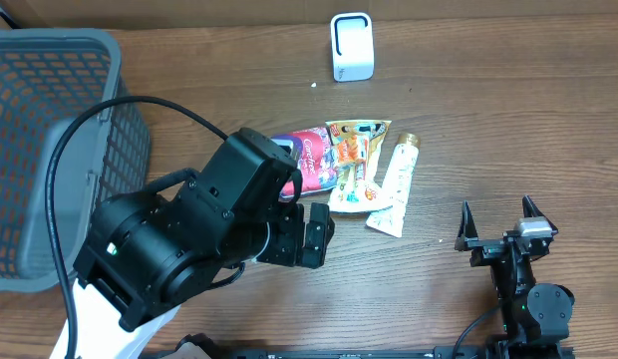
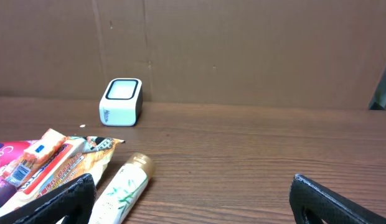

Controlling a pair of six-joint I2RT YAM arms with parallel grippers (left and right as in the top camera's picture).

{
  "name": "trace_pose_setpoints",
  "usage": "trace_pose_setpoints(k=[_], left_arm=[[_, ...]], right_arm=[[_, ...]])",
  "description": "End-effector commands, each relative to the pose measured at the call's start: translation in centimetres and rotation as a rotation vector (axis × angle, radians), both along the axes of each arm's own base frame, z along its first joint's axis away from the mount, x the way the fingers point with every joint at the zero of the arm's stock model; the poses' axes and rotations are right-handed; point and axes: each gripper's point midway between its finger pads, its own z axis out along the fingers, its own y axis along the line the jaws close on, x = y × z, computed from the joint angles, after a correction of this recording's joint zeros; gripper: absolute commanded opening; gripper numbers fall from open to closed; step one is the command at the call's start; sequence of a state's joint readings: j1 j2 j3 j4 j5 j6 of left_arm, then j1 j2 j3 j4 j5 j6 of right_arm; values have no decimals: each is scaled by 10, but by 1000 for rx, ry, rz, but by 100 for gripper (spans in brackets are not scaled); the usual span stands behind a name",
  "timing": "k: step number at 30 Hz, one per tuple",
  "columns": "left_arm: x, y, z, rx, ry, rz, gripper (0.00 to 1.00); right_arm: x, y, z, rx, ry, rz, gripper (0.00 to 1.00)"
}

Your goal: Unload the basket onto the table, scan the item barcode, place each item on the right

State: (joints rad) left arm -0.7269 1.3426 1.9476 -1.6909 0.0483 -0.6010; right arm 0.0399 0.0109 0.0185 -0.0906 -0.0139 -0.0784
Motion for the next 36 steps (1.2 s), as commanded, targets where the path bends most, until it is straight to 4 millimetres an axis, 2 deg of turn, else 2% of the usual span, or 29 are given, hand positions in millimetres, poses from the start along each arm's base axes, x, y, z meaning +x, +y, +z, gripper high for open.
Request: trace_pose_setpoints(k=[1, 3, 5, 7, 10, 12, 13, 17, 20, 22, 27, 34, 36], left_arm=[[2, -2, -4, 10, 10, 8, 100], [14, 5, -4, 57, -41, 43, 100], [22, 3, -1, 69, -93, 14, 100], [28, -6, 2, 70, -149, -89, 100], [34, -30, 3, 61, -250, -340, 100], [41, -48, -2, 44, -340, -563, 100], [44, -49, -4, 36, -349, -580, 100], [57, -32, -21, -29, -336, -510, 100], [59, -19, -30, -120, -350, -462, 100], [55, -5, -42, -160, -387, -421, 100], [41, 14, -71, -161, -496, -375, 100], [30, 51, -101, -180, -702, -256, 100], [27, 51, -112, -172, -783, -316, 100]], right_arm=[[0, -2, -2, -1, -3, -12, 100], [0, -2, -2, -1, -4, -12, 100], [0, -2, -2, -1, -3, -12, 100], [0, -2, -2, -1, -4, -11, 100], [0, -2, -2, -1, -4, -12, 100], [0, -2, -2, -1, -3, -12, 100], [0, -2, -2, -1, -4, -12, 100], [0, -2, -2, -1, -4, -12, 100], [0, -2, -2, -1, -4, -11, 100], [0, -2, -2, -1, -4, -11, 100], [0, -2, -2, -1, -4, -12, 100], [0, -2, -2, -1, -3, -11, 100], [0, -2, -2, -1, -4, -11, 100]])
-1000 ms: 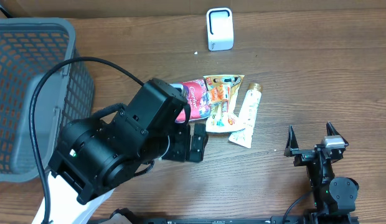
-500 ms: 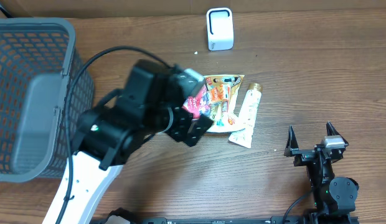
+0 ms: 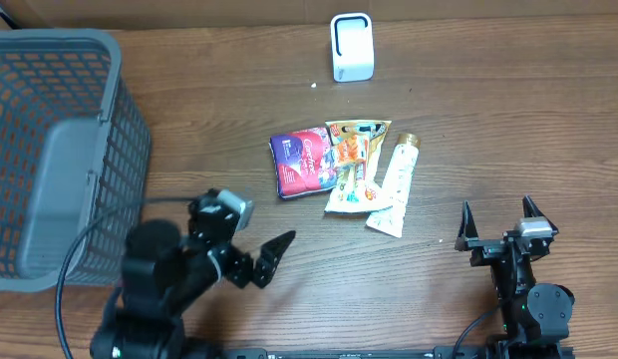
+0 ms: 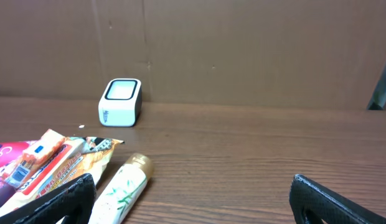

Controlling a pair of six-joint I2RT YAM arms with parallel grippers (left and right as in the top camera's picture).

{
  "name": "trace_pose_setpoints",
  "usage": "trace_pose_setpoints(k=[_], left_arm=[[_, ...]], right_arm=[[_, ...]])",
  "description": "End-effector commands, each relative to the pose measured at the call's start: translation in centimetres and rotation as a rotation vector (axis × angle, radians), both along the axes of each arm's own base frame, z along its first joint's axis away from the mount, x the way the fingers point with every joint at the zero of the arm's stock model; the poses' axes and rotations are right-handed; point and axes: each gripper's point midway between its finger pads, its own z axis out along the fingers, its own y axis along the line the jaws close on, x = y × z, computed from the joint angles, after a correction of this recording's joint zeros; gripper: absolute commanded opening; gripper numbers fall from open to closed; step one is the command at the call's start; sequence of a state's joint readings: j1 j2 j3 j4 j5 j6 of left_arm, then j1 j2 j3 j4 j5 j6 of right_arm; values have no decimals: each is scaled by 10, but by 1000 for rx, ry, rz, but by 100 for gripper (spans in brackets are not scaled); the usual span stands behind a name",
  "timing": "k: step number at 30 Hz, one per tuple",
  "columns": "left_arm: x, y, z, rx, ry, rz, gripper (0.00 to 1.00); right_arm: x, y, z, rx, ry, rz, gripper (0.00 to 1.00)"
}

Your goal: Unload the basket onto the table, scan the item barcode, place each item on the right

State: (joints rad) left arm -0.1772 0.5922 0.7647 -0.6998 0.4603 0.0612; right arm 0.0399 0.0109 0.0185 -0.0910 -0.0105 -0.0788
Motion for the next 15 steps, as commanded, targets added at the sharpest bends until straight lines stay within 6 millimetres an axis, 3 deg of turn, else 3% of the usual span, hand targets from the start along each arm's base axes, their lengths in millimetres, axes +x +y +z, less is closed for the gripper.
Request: trace_pose_setpoints(k=[1, 5, 11, 15], left_arm=[[-10, -2, -23, 15, -146, -111, 100], [-8, -1, -33, 56, -288, -124, 100], [-15, -1, -15, 17, -440, -110, 100], [-2, 28, -9, -13, -417, 118, 99]], right_arm=[[0, -1, -2, -1, -4, -8, 100], [0, -2, -2, 0, -4, -8, 100], [0, -2, -2, -1, -4, -8, 100], [0, -2, -2, -1, -4, -8, 100]])
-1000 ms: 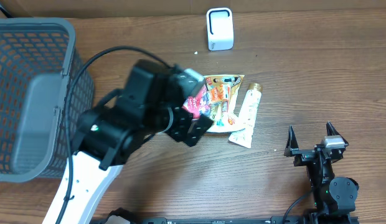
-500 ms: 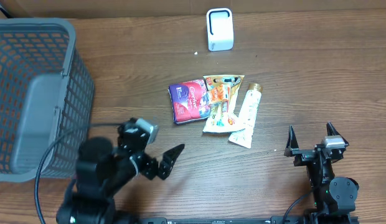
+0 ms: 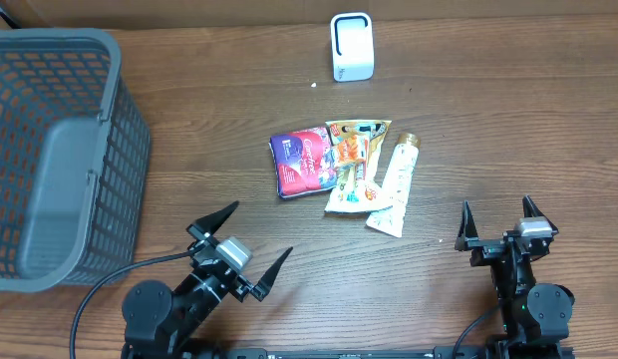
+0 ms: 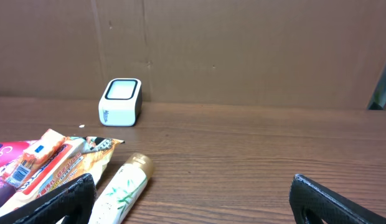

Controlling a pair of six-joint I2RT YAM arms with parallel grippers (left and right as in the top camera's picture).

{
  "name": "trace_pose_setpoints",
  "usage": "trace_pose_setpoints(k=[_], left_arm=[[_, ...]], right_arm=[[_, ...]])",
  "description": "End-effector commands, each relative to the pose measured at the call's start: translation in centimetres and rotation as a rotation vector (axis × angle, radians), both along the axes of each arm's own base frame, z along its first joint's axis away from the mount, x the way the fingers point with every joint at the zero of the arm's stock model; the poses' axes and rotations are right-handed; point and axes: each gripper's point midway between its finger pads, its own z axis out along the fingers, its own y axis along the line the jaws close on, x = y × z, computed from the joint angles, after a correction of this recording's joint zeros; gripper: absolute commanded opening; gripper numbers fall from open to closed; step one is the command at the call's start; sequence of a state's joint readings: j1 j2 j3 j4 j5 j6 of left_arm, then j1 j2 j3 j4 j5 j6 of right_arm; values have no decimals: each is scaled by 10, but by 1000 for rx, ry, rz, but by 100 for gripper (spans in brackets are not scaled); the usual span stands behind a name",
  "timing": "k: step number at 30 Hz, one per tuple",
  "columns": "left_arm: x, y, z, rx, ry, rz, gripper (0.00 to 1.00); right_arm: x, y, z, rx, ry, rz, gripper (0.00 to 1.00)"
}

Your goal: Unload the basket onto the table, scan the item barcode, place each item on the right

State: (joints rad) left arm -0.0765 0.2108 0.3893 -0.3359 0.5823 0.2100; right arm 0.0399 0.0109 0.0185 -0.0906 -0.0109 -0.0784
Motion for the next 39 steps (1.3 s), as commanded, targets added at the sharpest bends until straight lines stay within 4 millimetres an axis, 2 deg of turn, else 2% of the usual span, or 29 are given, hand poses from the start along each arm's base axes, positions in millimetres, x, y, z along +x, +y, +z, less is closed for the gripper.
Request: trace_pose_setpoints(k=[1, 4, 13, 19, 24, 29, 33, 39], left_arm=[[14, 32, 2, -110, 44, 229, 100], [20, 48, 6, -173, 26, 338, 100], [28, 58, 1, -282, -129, 371, 100], [39, 81, -9, -437, -144, 491, 100], [44, 85, -30, -416, -112, 525, 100], [46, 85, -48, -320, -73, 539, 100], [46, 90, -78, -271, 37, 583, 100], [46, 93, -81, -217, 25, 603, 99]], right_arm=[[0, -2, -2, -1, -4, -9, 100], [0, -2, -2, -1, -3, -9, 100], [0, -2, -2, -1, -4, -9, 100], [0, -2, -2, -1, -4, -9, 100], [0, -2, -2, -1, -4, -8, 100], [0, -2, -2, -1, -4, -9, 100], [0, -2, -2, -1, -4, -9, 100], [0, -2, -2, -1, -4, -9, 100]])
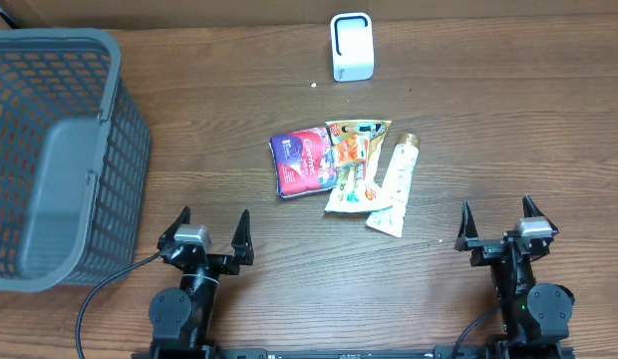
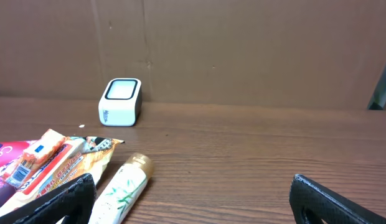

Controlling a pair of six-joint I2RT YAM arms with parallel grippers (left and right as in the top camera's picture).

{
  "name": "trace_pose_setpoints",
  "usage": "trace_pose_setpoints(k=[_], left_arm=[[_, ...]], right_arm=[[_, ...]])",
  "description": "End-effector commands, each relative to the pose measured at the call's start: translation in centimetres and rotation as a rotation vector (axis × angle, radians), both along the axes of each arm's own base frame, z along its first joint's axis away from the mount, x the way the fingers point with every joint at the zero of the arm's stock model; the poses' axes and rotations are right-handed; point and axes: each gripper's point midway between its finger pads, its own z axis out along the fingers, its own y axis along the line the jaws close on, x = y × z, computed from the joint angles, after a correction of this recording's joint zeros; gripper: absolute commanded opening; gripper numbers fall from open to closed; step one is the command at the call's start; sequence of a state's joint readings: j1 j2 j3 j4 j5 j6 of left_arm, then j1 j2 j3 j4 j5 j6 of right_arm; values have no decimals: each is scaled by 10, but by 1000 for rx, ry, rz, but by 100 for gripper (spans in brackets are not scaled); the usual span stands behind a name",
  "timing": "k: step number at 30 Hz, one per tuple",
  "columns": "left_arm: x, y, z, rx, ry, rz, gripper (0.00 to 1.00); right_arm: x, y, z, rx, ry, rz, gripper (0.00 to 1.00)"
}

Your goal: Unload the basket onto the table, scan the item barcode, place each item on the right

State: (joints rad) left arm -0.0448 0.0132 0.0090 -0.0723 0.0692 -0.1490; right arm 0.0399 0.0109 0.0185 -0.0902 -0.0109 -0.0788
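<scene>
Three items lie together mid-table: a purple and red pouch (image 1: 304, 163), an orange snack packet (image 1: 353, 165) and a white tube with a gold cap (image 1: 394, 184). The white barcode scanner (image 1: 351, 46) stands at the far edge. My left gripper (image 1: 207, 229) rests open at the near left, well short of the items. At the near right my right gripper (image 1: 500, 220) stands open too, with nothing between its fingers. The right wrist view shows the tube (image 2: 121, 188), the packet (image 2: 53, 163) and the scanner (image 2: 121, 102) ahead of it.
A large grey mesh basket (image 1: 50, 150) fills the left side of the table. A brown cardboard wall (image 2: 243, 50) runs behind the scanner. A small white crumb (image 1: 314, 85) lies near the scanner.
My left arm has folded down further: its gripper was tilted at the near left and now sits level and open, pointing toward the far edge. The right arm and items are unchanged.
At first my left arm stood large over the table beside the pouch, covering its left edge. Later it had drawn back to the near left, leaving all three items in place. Now it rests low and open. The right gripper stayed still and open throughout.
</scene>
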Motion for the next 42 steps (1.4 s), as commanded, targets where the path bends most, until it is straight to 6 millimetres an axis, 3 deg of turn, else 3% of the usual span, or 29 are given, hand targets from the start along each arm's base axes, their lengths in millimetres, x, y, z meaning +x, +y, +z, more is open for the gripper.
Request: trace_pose_setpoints(k=[1, 12, 19, 42], left_arm=[[0, 6, -1, 92, -9, 26, 100], [1, 15, -2, 155, -7, 71, 100], [1, 32, -2, 151, -4, 154, 100], [1, 25, -1, 213, -11, 125, 100]], right_arm=[[0, -2, -2, 0, -3, -9, 100], [0, -2, -2, -1, -3, -9, 100], [0, -2, -2, 0, -3, -8, 100], [0, -2, -2, 0, -3, -9, 100]])
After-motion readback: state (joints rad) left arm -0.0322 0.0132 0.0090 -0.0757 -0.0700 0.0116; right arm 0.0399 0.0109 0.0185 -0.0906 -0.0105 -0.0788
